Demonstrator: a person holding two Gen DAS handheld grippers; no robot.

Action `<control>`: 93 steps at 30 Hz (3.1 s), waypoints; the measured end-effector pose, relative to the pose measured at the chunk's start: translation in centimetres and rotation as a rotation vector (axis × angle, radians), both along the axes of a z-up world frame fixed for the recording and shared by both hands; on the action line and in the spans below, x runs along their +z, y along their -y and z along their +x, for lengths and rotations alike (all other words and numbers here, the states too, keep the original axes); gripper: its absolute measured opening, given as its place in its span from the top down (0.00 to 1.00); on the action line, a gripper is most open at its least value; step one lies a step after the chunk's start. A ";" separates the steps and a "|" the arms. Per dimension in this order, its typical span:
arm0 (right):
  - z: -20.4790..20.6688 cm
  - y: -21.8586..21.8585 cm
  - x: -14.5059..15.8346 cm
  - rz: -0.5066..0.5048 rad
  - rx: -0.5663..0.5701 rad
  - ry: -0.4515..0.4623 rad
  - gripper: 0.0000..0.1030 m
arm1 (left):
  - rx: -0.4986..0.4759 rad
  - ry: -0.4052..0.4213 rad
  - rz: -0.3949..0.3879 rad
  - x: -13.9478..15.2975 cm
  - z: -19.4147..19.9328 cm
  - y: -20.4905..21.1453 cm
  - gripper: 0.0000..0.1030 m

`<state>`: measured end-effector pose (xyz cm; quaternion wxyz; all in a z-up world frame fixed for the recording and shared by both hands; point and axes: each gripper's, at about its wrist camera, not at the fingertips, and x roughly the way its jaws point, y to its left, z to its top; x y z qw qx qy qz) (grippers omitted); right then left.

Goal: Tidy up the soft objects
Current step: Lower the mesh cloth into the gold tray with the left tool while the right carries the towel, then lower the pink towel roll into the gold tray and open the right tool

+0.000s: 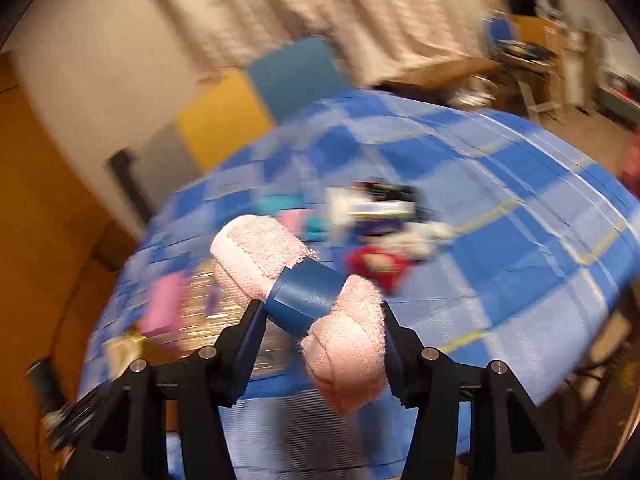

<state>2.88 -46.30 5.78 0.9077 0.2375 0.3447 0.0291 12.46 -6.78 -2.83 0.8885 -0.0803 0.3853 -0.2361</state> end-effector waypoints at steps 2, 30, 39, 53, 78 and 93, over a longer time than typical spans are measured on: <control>0.3 -4.5 2.0 0.003 0.109 0.039 0.46 | 0.093 -0.024 0.033 -0.6 1.5 -2.6 0.55; 10.5 -30.0 -7.6 0.093 0.430 -0.231 0.46 | 0.443 -0.245 0.171 -6.7 13.5 -10.9 0.45; 11.9 -30.6 -9.8 0.093 0.419 -0.284 0.46 | 0.520 -0.112 0.066 -1.6 8.1 -14.5 0.45; 16.5 -35.0 -12.9 0.070 0.392 -0.388 0.45 | 0.585 -0.085 -0.024 -2.1 -1.4 -16.1 0.45; 21.6 -39.8 -13.2 0.067 0.333 -0.352 0.33 | 0.704 -0.090 -0.129 -2.2 -3.3 -20.7 0.46; 17.5 -42.7 -14.5 -0.112 0.541 -0.379 0.33 | 0.715 -0.073 -0.121 -1.8 -3.7 -21.0 0.45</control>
